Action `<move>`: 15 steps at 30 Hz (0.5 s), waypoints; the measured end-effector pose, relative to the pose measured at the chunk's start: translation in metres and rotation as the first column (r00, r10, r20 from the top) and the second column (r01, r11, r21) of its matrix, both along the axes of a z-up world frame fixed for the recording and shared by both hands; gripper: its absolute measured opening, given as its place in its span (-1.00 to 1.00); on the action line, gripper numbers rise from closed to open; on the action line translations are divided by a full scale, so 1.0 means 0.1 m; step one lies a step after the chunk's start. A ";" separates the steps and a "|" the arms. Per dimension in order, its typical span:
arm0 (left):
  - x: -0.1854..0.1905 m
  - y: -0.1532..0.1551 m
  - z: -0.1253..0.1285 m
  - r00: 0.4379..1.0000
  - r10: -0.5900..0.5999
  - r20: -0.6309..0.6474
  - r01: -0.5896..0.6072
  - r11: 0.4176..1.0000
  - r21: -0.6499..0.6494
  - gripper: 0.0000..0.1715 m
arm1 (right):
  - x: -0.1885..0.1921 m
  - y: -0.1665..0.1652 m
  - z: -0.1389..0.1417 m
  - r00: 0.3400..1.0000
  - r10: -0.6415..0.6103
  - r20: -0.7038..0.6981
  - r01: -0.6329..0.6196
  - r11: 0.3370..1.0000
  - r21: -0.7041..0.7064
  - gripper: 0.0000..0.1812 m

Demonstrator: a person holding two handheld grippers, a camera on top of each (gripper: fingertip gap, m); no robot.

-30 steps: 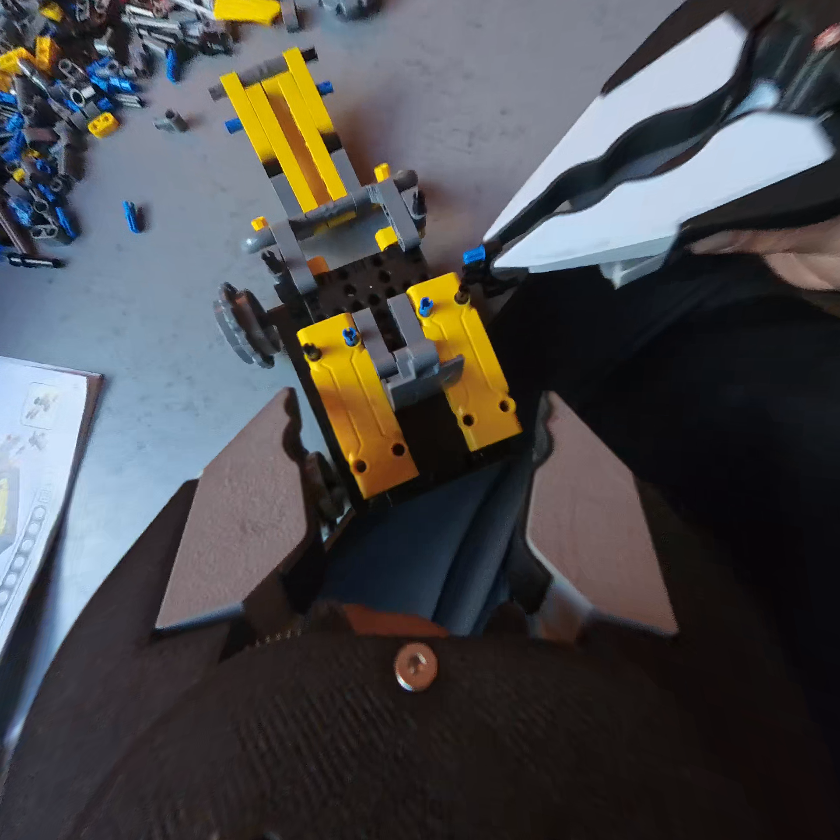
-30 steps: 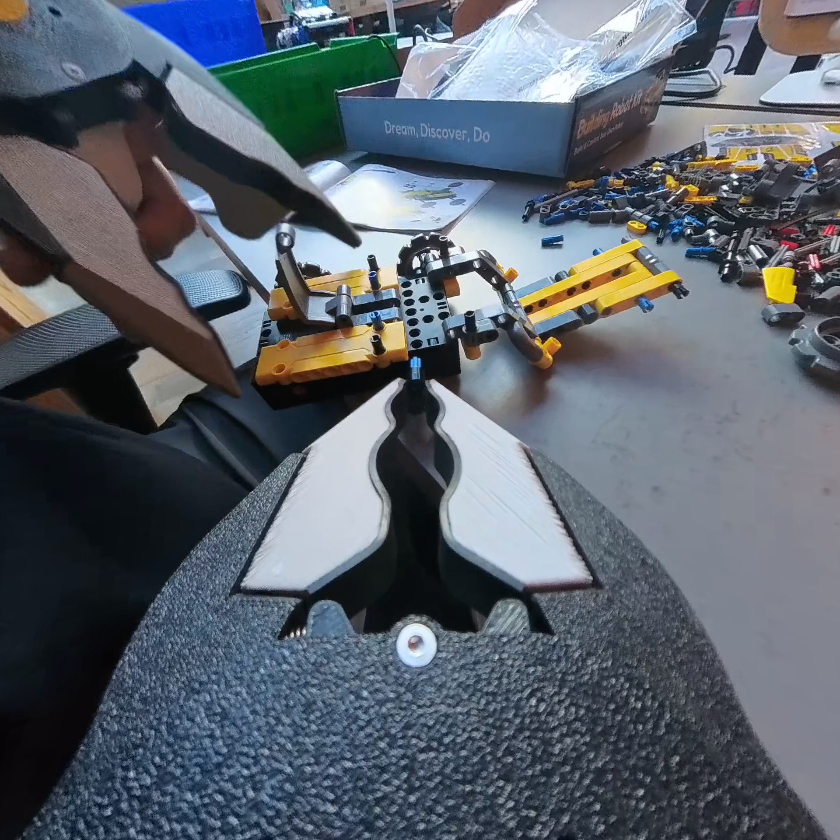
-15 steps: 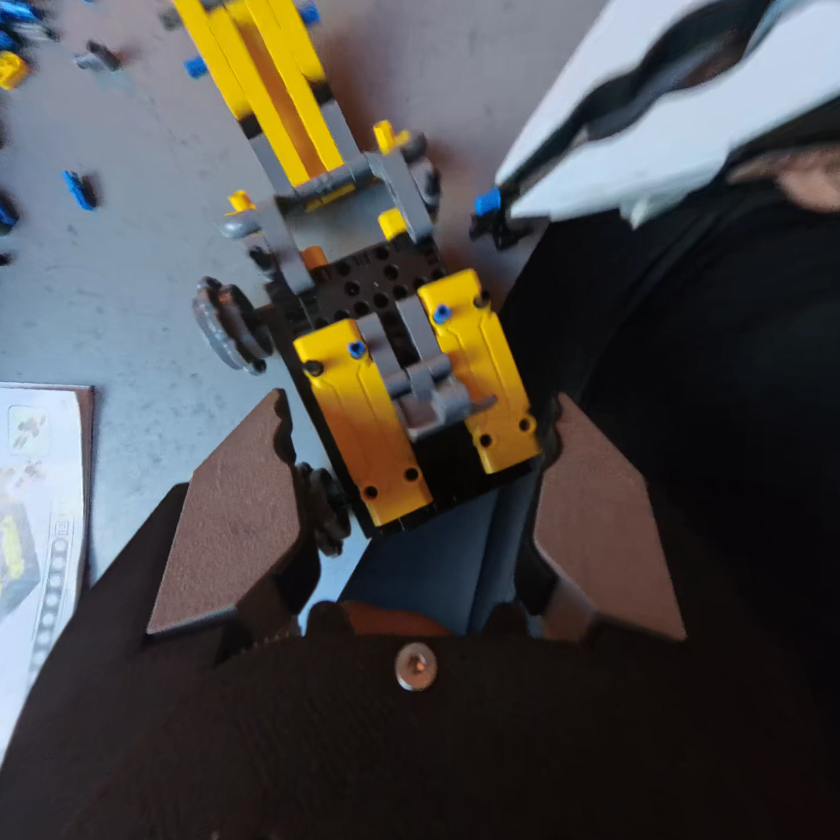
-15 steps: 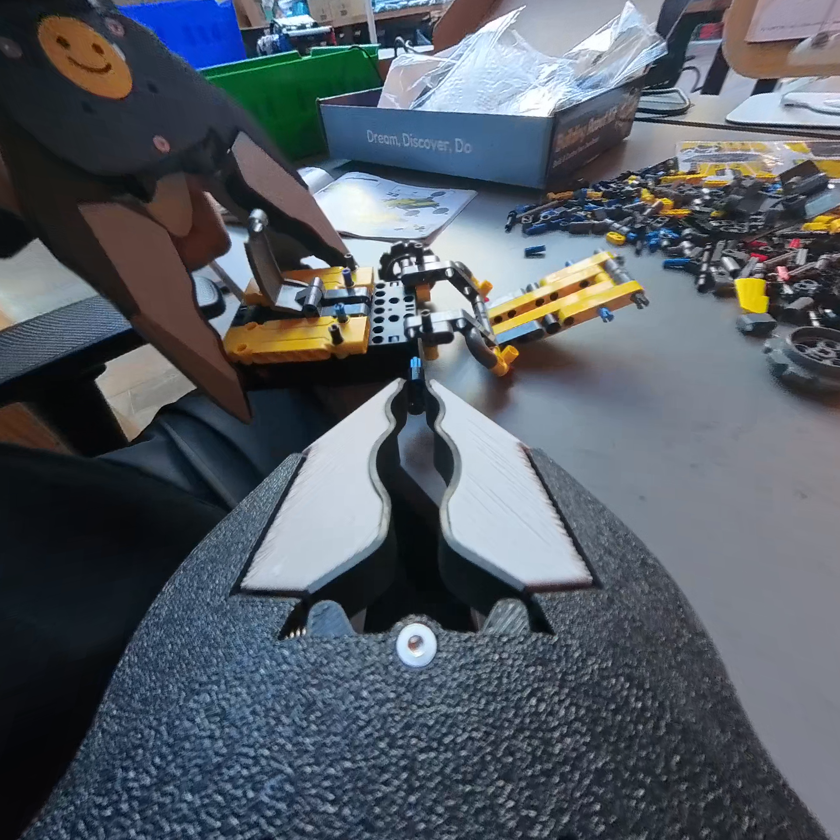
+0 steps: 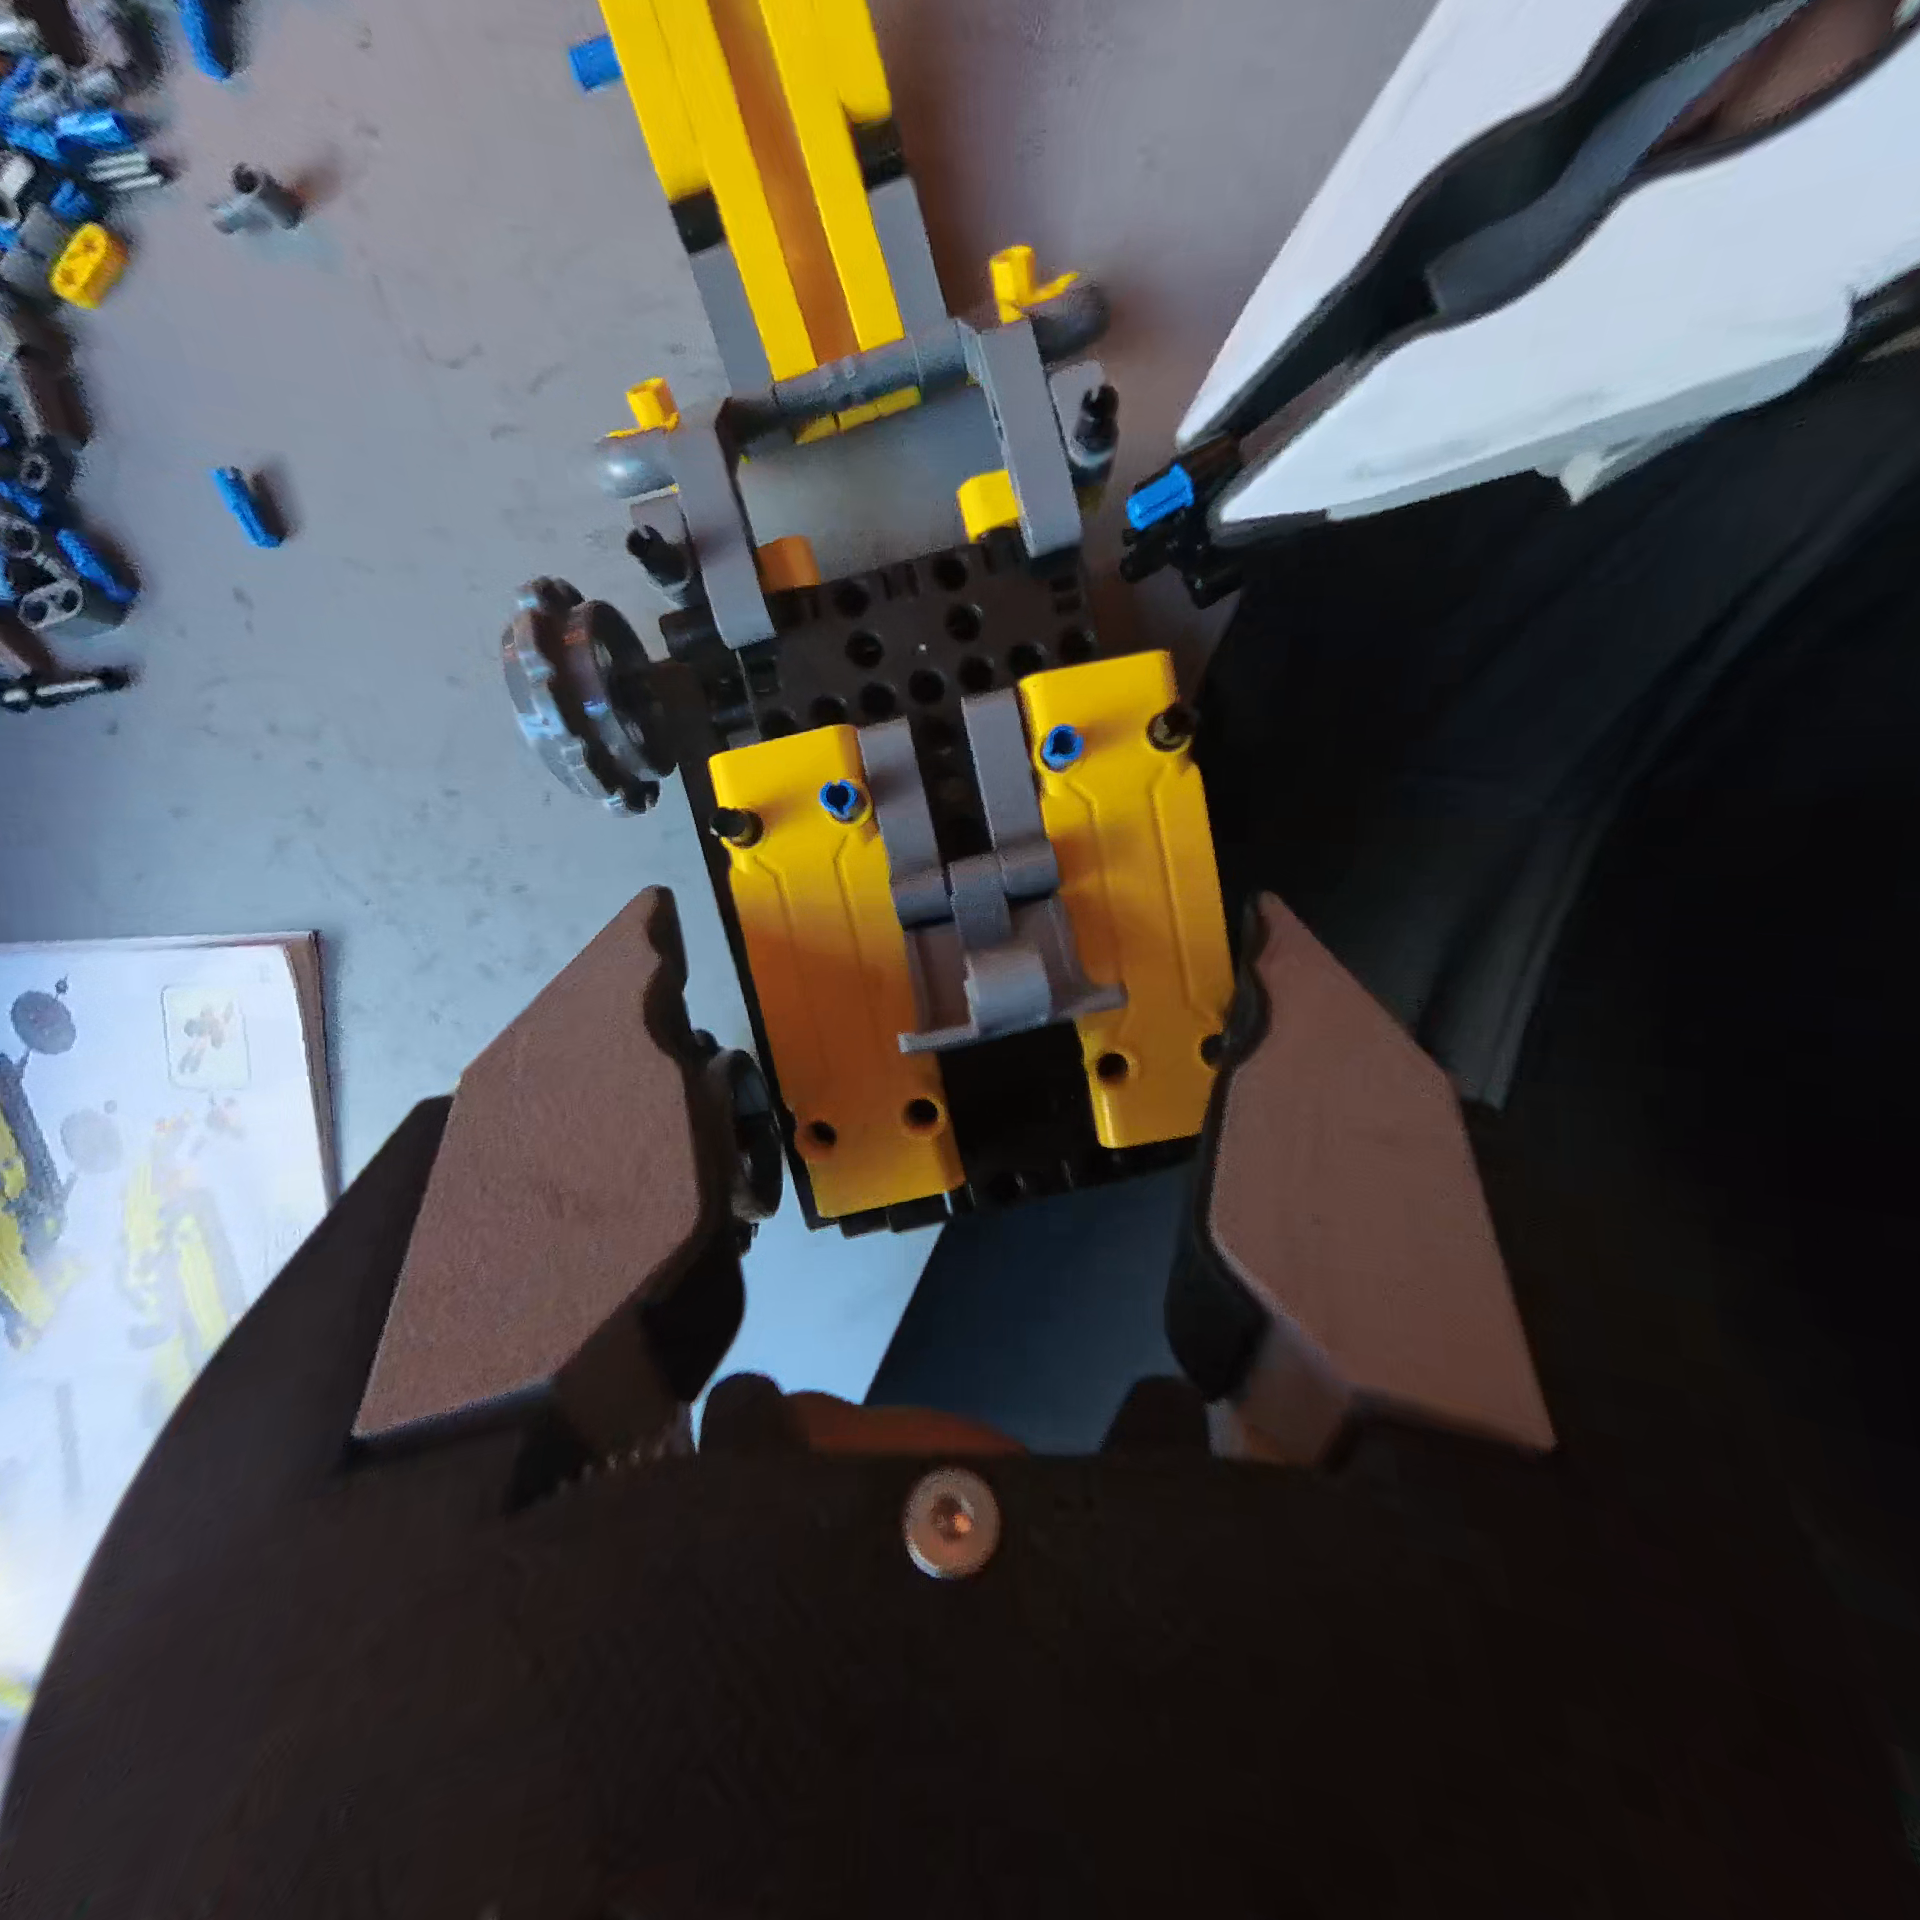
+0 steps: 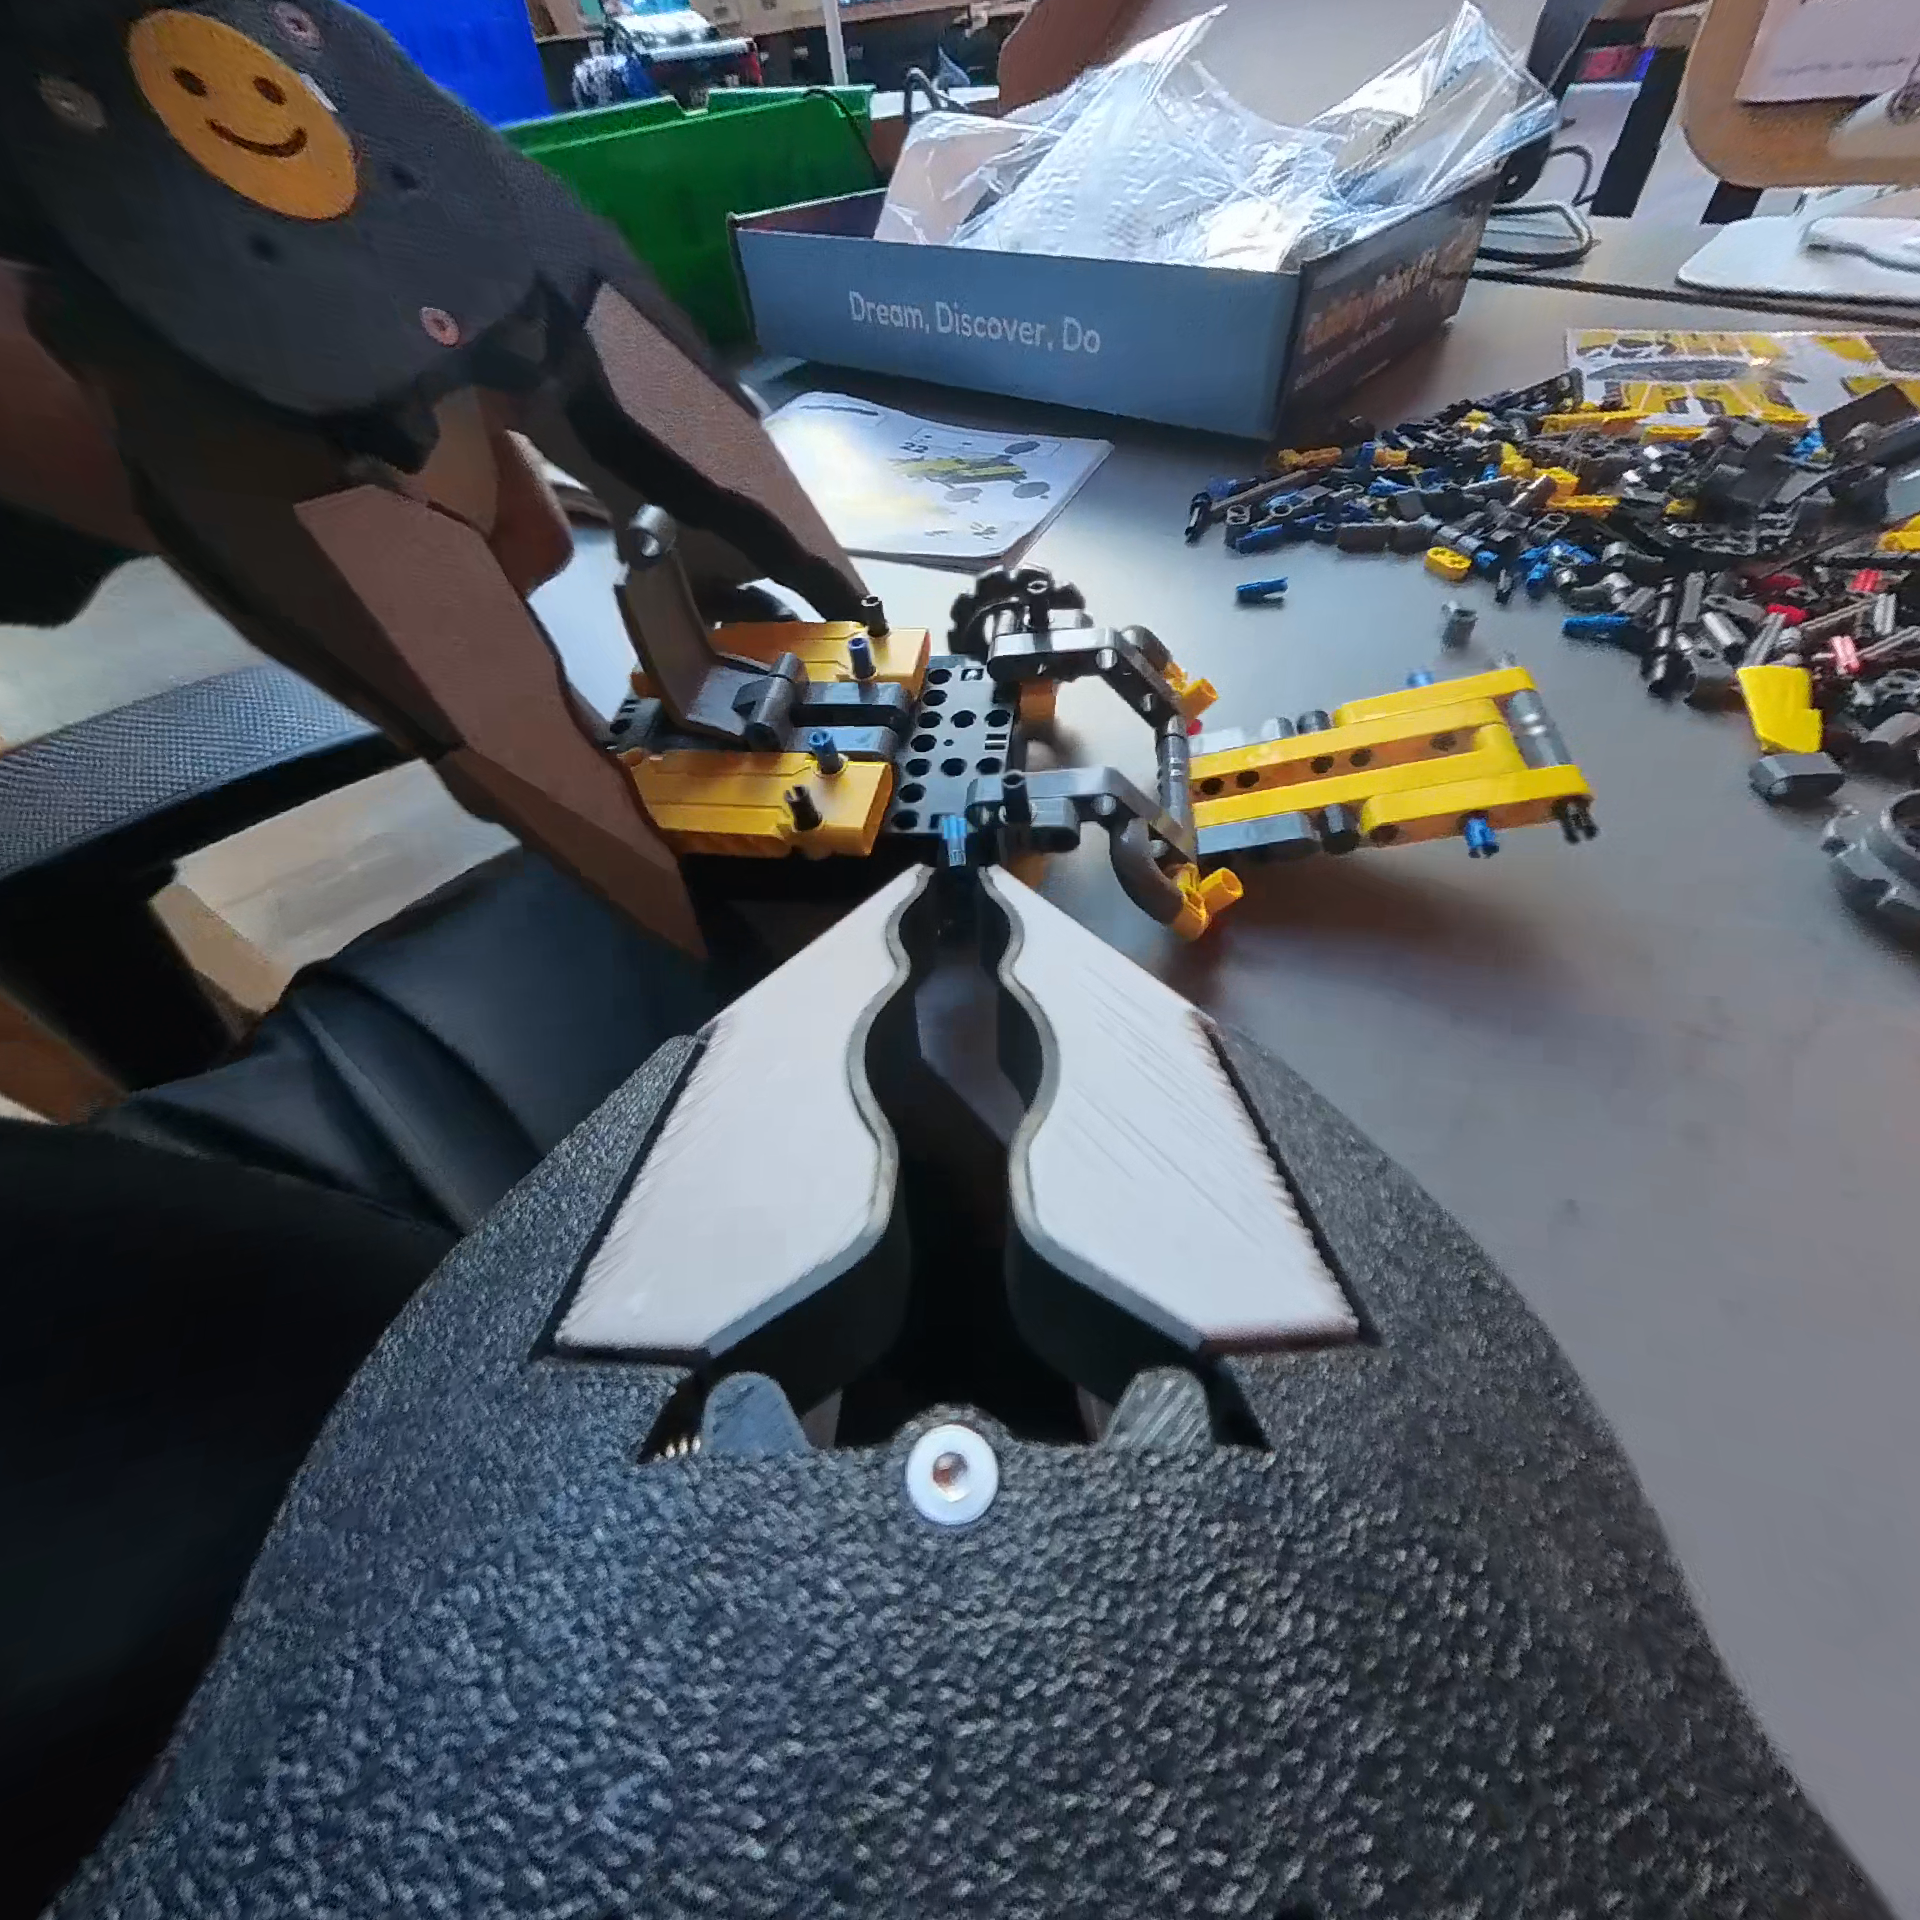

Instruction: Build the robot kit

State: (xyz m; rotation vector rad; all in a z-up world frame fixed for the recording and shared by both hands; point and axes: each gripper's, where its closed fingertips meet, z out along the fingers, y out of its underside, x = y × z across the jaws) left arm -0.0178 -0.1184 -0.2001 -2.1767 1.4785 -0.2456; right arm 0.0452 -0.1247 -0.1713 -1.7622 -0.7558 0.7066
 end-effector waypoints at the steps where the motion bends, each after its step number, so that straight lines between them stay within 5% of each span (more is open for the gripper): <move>1: -0.03 -0.02 0.00 1.000 -0.014 0.004 0.014 1.000 -0.020 0.21 | -0.02 -0.04 -0.01 1.000 -0.005 -0.003 0.005 1.000 -0.007 -0.92; 5: 0.11 -0.09 0.15 0.992 -0.023 0.125 0.029 0.998 -0.048 0.21 | 0.02 -0.10 0.06 0.996 -0.084 0.013 0.083 0.996 0.033 -0.92; 11: 0.12 -0.06 0.03 0.998 -0.069 -0.005 0.070 0.995 0.075 0.14 | 0.07 -0.16 0.18 0.981 -0.193 -0.032 0.194 0.979 0.059 -0.92; 15: 0.11 -0.06 0.03 0.987 -0.153 -0.045 0.155 0.987 0.033 0.12 | 0.10 -0.22 0.11 0.970 -0.244 -0.011 0.245 0.967 0.065 -0.92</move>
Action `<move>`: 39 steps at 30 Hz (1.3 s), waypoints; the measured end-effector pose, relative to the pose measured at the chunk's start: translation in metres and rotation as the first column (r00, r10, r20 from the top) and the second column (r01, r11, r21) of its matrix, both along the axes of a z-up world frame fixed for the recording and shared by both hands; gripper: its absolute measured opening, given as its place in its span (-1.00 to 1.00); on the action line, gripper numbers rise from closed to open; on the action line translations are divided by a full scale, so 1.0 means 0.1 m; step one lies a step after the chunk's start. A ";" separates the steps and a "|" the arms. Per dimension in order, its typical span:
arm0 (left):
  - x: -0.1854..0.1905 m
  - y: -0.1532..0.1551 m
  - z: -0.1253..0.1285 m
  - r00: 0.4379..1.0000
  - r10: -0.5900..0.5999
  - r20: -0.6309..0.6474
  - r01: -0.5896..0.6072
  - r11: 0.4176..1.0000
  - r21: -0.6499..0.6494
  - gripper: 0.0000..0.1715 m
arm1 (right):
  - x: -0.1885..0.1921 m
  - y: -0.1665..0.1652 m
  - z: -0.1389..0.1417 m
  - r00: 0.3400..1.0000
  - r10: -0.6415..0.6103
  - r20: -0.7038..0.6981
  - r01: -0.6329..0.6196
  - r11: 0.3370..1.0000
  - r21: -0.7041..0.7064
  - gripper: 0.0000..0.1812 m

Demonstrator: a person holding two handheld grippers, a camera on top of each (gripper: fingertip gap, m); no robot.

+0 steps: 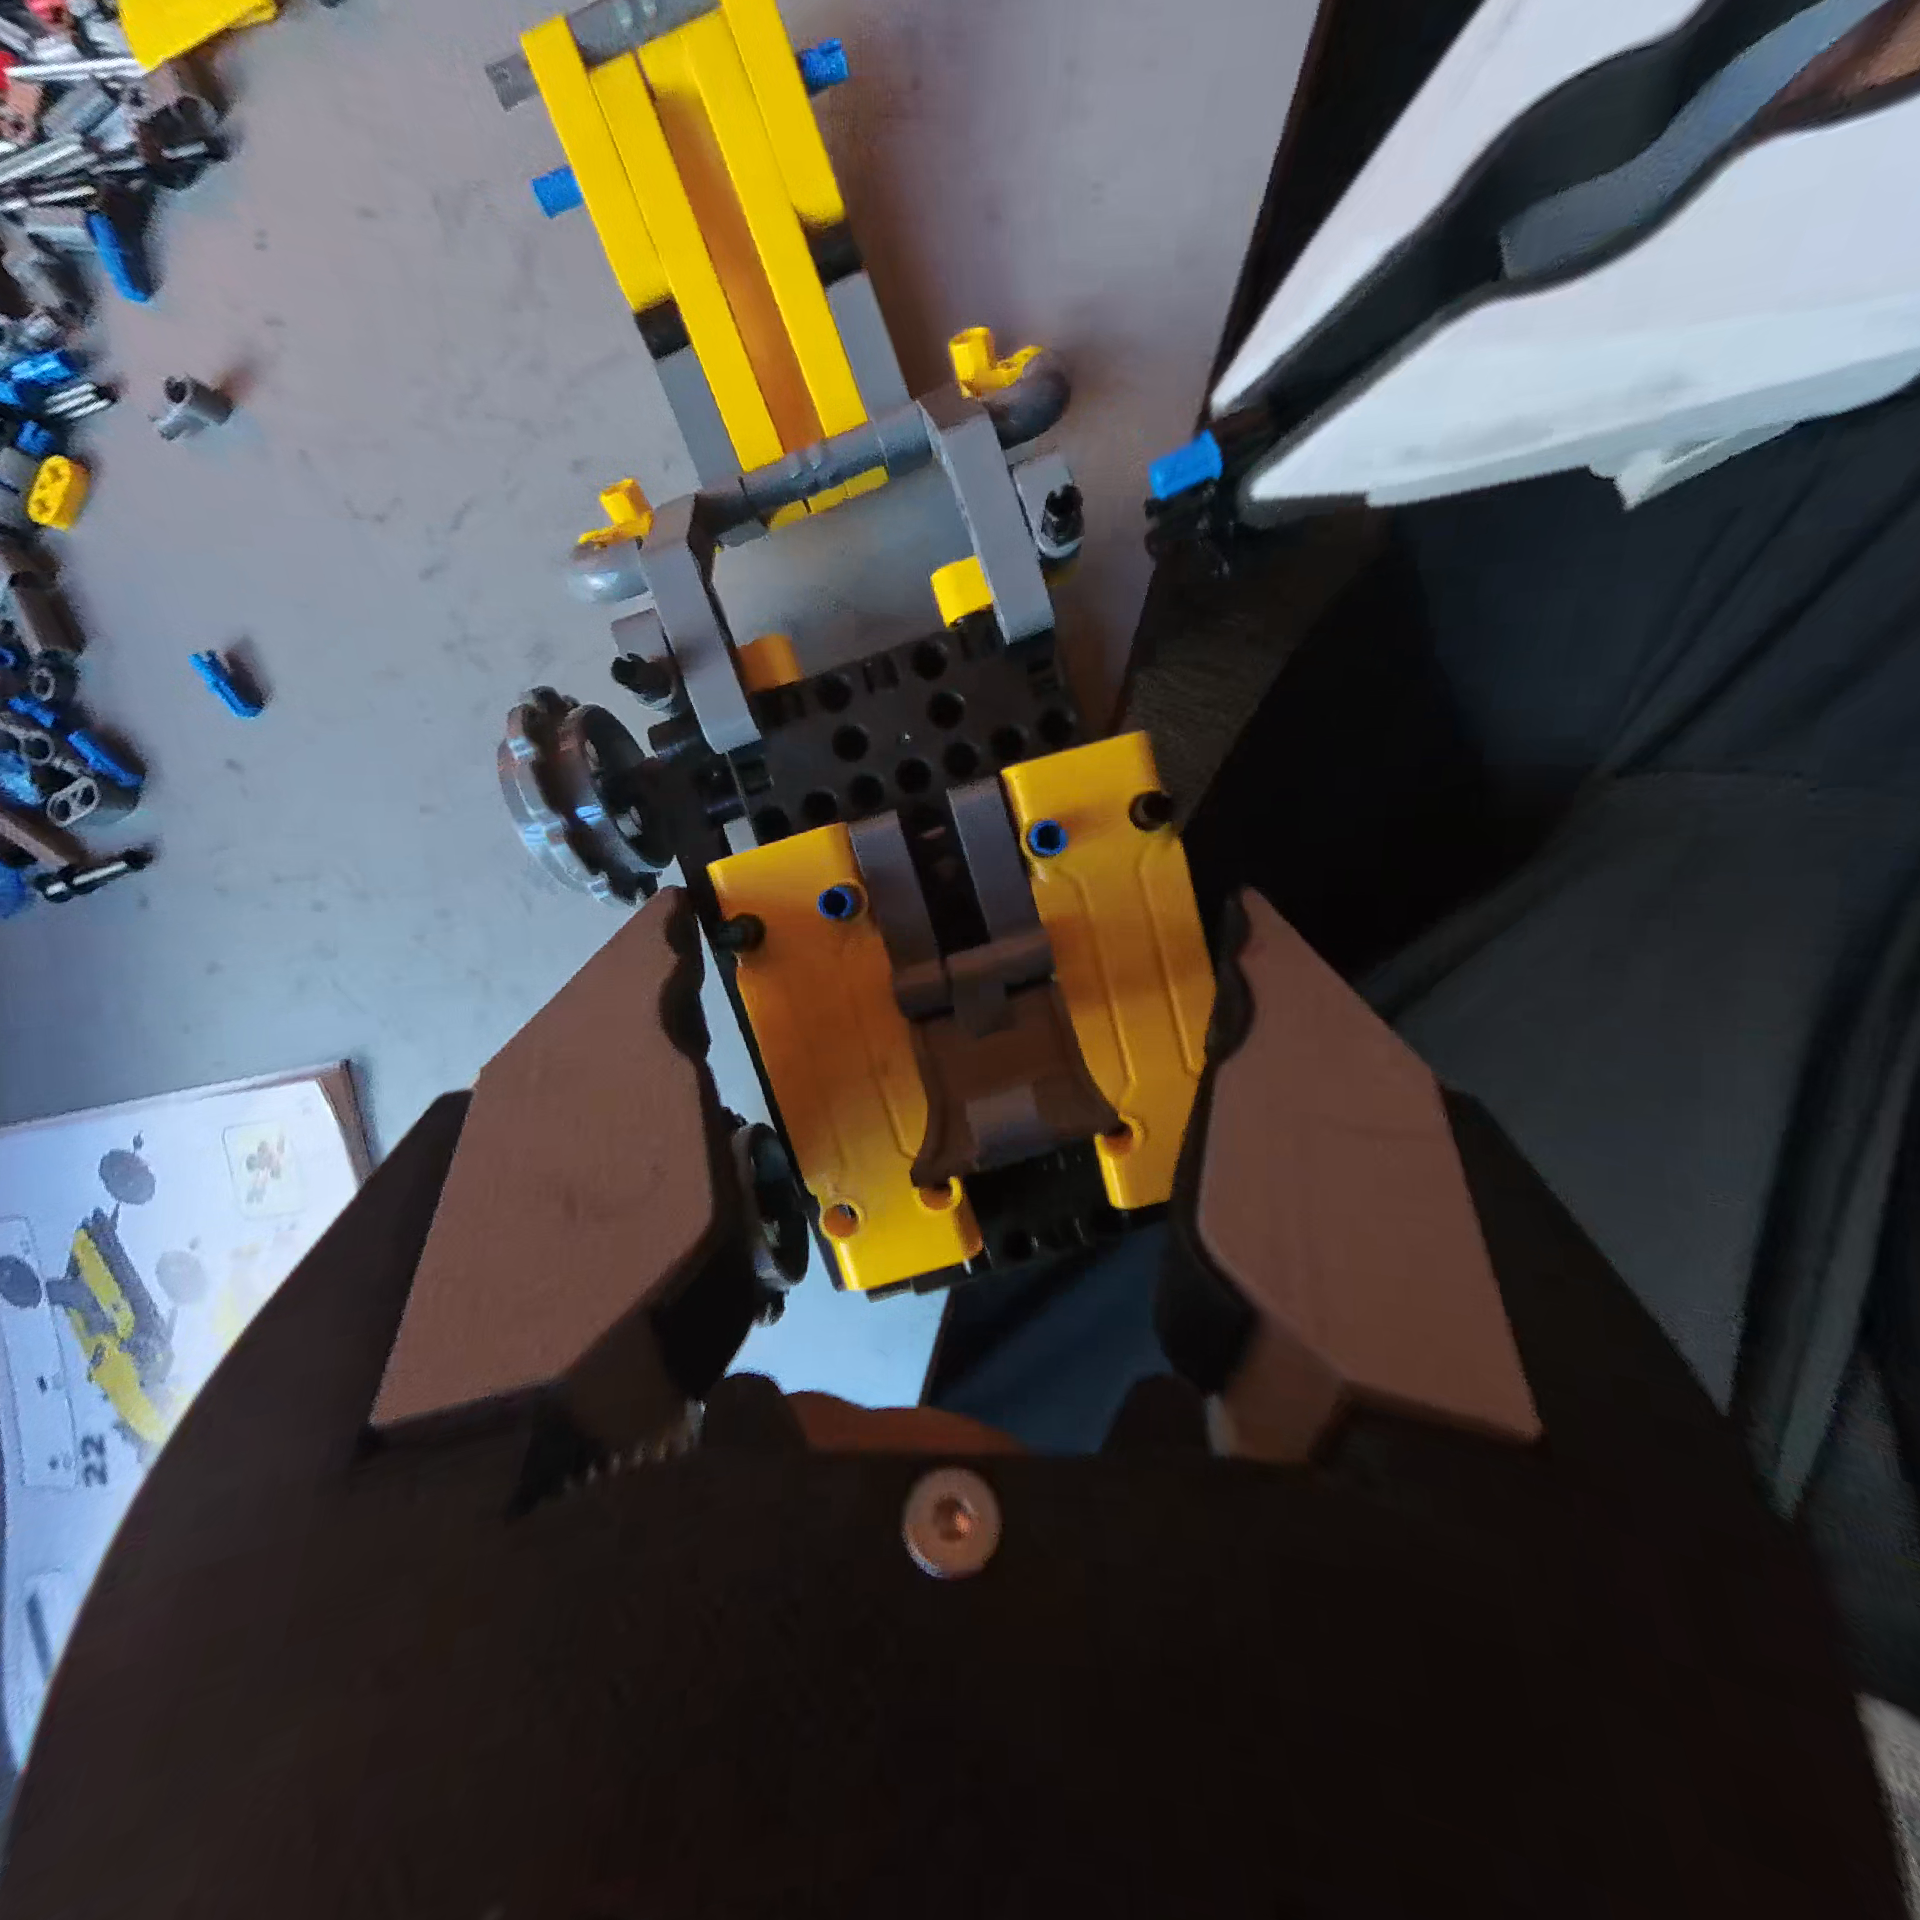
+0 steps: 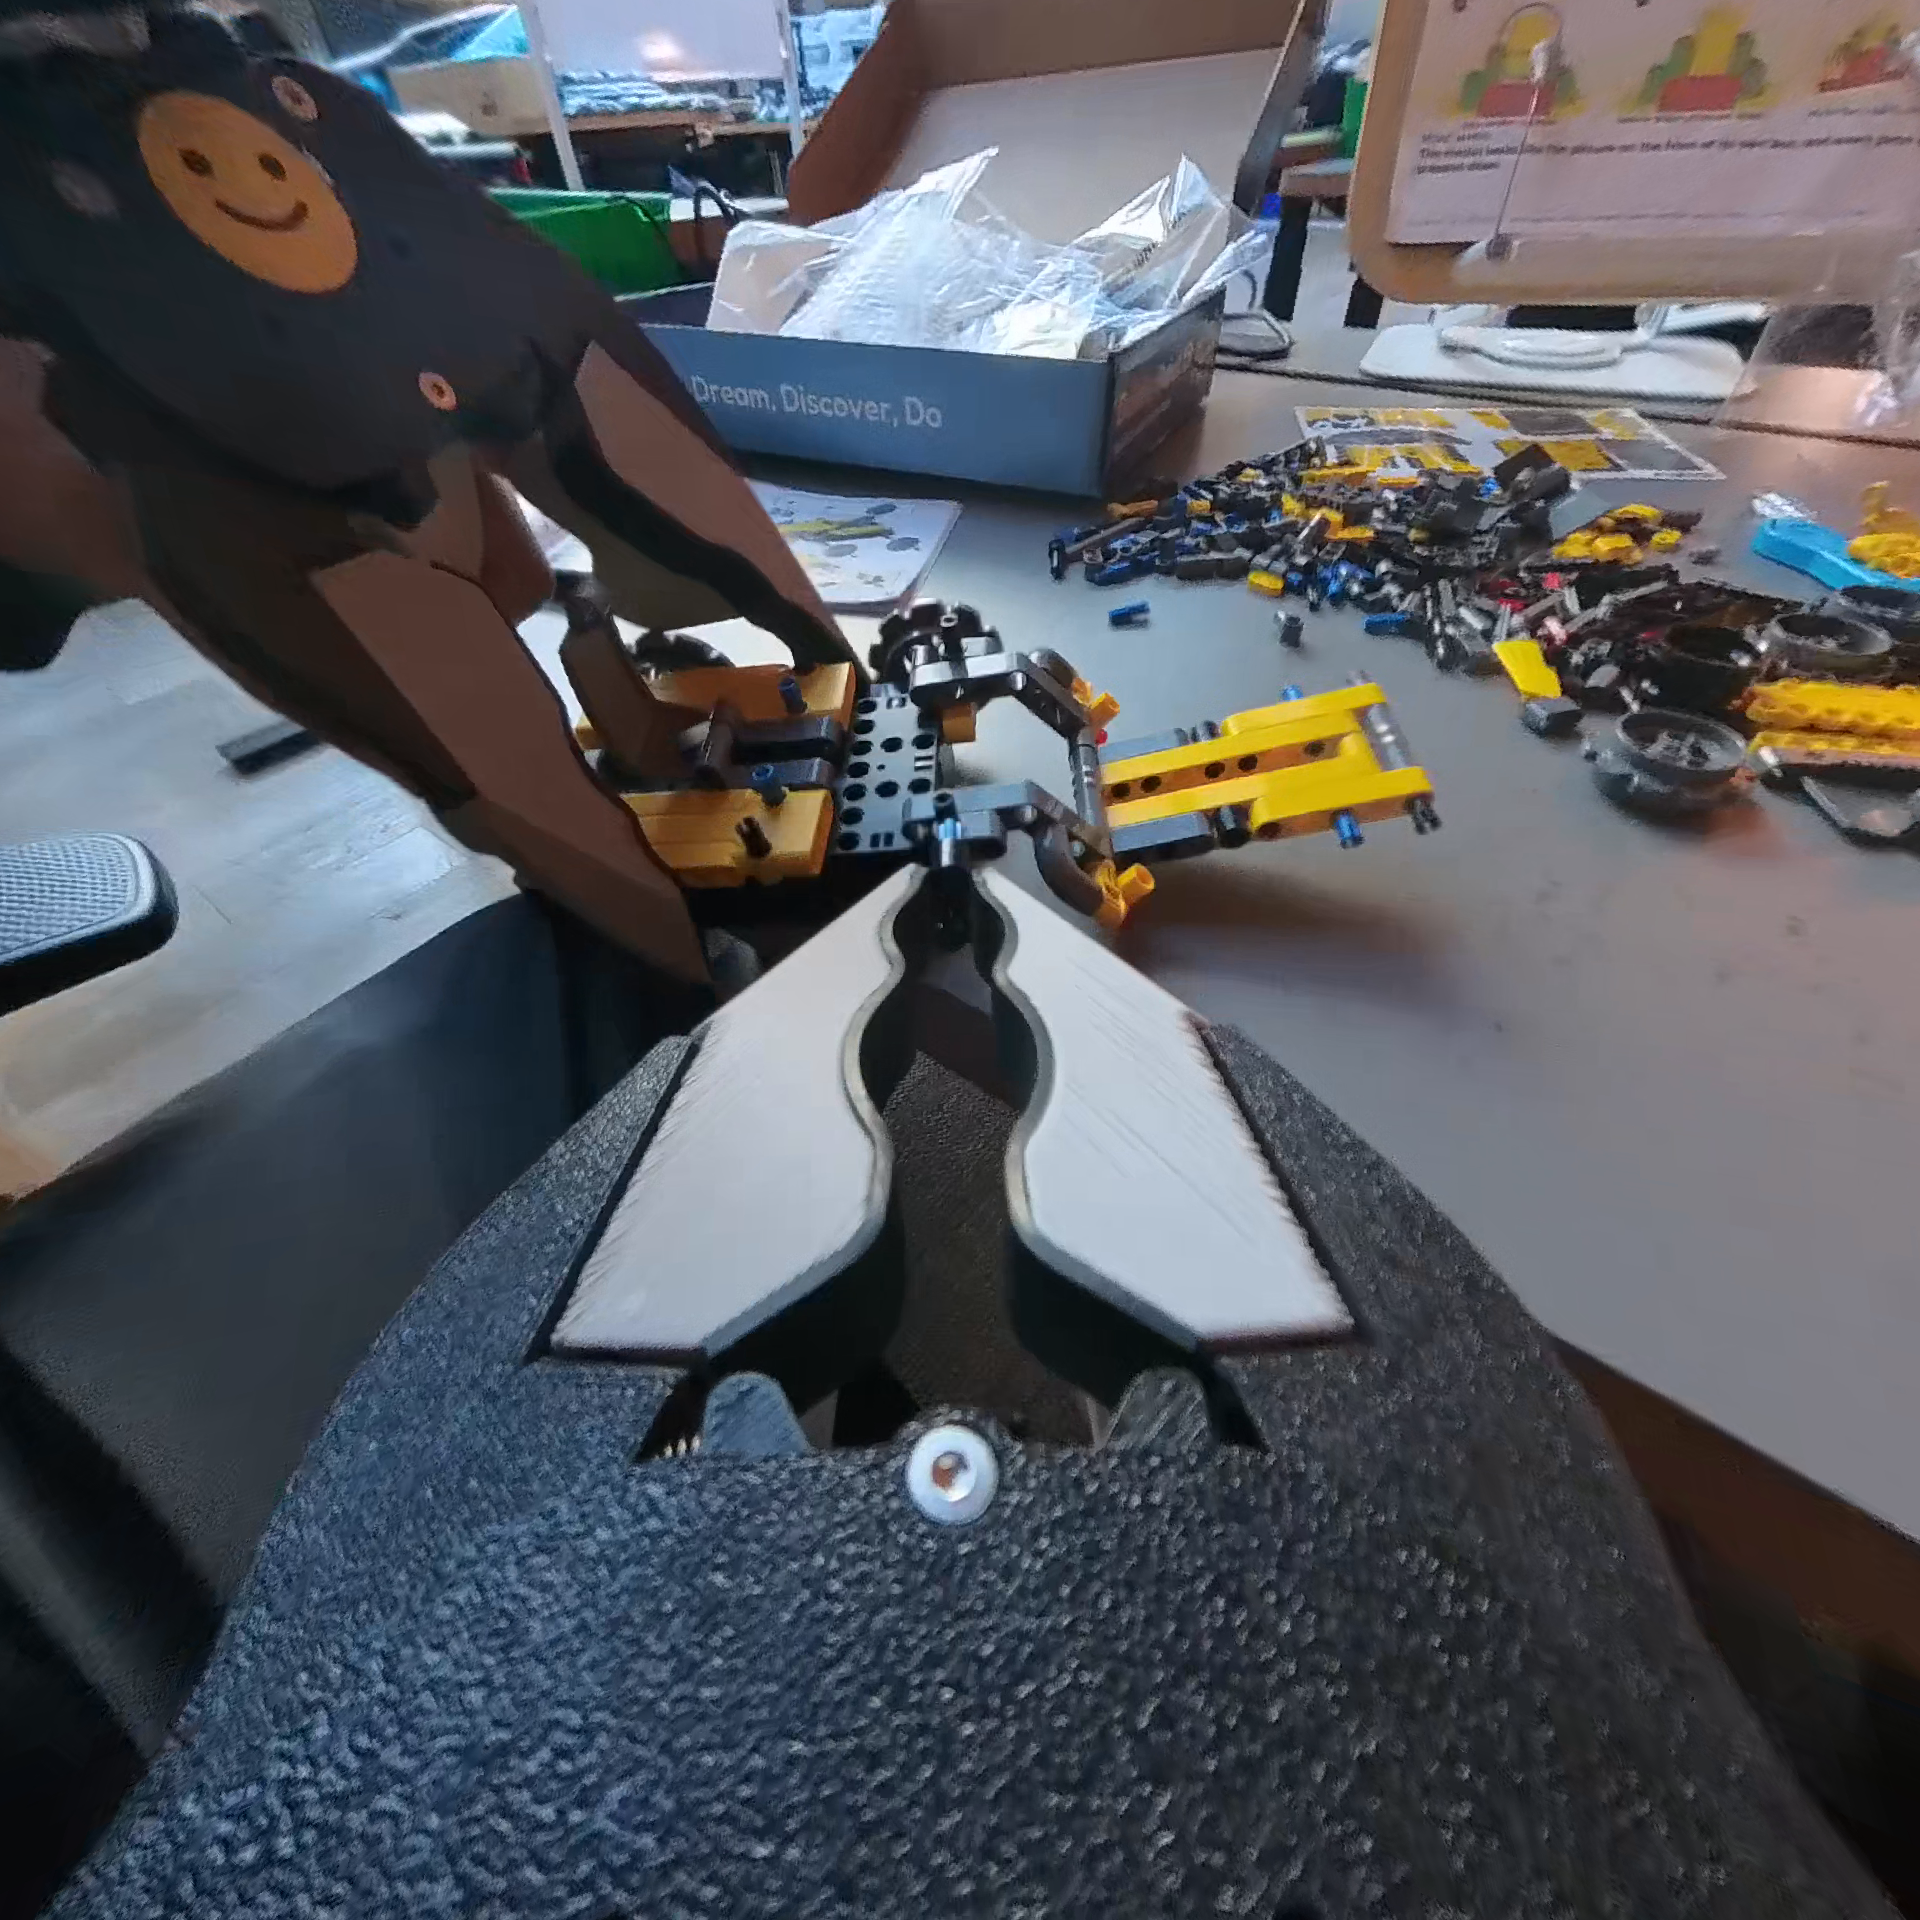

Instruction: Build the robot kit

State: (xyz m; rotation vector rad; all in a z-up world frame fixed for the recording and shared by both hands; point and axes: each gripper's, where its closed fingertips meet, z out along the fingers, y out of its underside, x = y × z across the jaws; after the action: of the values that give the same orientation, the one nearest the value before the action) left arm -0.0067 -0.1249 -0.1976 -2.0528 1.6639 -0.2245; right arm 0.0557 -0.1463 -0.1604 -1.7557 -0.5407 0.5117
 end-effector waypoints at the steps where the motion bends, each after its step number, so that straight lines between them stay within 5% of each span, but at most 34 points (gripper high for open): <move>1: 0.00 0.01 0.00 1.000 -0.023 -0.008 0.023 1.000 -0.019 0.11 | -0.01 -0.02 -0.02 1.000 0.002 -0.017 -0.002 1.000 -0.014 -0.92; 10: 0.04 0.08 -0.01 0.977 -0.211 -0.022 0.208 0.974 -0.086 0.13 | -0.14 0.08 -0.14 1.000 -0.001 -0.031 -0.001 0.998 -0.058 -0.92; 16: 0.11 0.08 -0.05 0.976 -0.219 -0.011 0.218 0.974 -0.066 0.24 | -0.11 0.13 -0.15 0.998 -0.033 -0.047 0.031 0.998 -0.048 -0.91; 20: 0.07 0.10 -0.15 0.961 -0.249 -0.122 0.254 0.967 0.024 0.30 | -0.08 0.14 -0.14 0.997 -0.065 -0.048 0.064 0.998 -0.030 -0.92; 39: 0.07 0.10 -0.11 0.958 -0.274 -0.089 0.273 0.962 -0.018 0.29 | -0.07 0.18 -0.15 0.983 -0.175 0.056 0.171 0.983 0.062 -0.93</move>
State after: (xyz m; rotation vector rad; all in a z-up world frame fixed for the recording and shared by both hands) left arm 0.0006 -0.1149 -0.2090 -1.8556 2.0049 -0.2307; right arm 0.0488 -0.1286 -0.1758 -1.7494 -0.4358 0.3185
